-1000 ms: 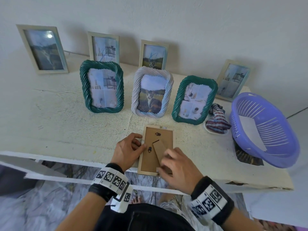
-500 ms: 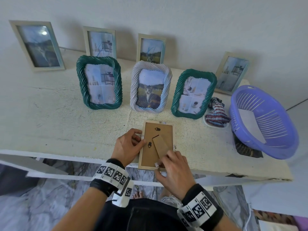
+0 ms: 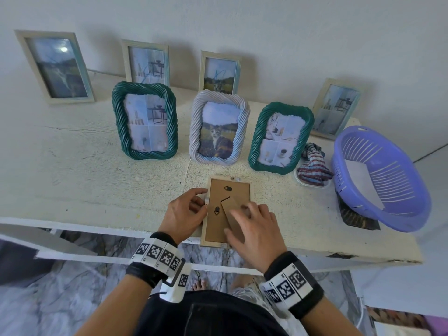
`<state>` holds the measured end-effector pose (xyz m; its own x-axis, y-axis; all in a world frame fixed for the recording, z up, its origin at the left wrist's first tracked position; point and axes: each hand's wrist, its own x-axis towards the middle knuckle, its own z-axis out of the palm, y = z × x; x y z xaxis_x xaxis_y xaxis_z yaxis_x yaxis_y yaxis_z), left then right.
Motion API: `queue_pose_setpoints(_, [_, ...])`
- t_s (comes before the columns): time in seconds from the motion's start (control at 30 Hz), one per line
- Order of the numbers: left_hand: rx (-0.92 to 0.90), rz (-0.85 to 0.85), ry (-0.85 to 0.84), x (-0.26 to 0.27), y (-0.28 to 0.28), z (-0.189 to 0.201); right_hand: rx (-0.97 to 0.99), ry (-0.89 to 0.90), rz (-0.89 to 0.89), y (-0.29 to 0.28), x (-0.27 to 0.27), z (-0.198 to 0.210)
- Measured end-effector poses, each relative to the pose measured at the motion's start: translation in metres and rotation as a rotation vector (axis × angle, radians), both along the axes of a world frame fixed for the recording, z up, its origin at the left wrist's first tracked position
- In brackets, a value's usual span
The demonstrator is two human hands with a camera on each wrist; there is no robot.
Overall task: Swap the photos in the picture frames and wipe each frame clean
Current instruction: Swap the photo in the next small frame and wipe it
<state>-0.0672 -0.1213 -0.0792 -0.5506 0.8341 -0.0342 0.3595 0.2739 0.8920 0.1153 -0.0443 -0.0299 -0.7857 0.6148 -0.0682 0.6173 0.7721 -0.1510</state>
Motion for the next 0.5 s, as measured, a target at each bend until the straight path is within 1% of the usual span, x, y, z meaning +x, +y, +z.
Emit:
queue_pose_setpoints(0.1, [-0.010,-0.019,0.009,-0.001,-0.002,0.001,0.011,-0.086,-0.044,0.002,-0.012,0.002])
queue_pose_setpoints(0.23, [-0.004,-0.008,0.011,-0.002,-0.002,0.000,-0.017,0.020,-0.108,0.001,-0.024,0.003])
queue_pose_setpoints(0.3, [0.003,-0.004,0.019,-0.002,-0.002,0.000,0.062,0.053,-0.113,0.001,-0.026,0.005])
queue_pose_setpoints(0.4, [0.005,-0.005,0.024,-0.002,-0.003,0.001,0.127,0.059,-0.137,0.007,-0.018,0.013])
queue_pose_setpoints(0.5, [-0.003,0.006,0.001,-0.001,-0.002,0.001,0.042,0.043,-0.197,0.028,0.007,0.016])
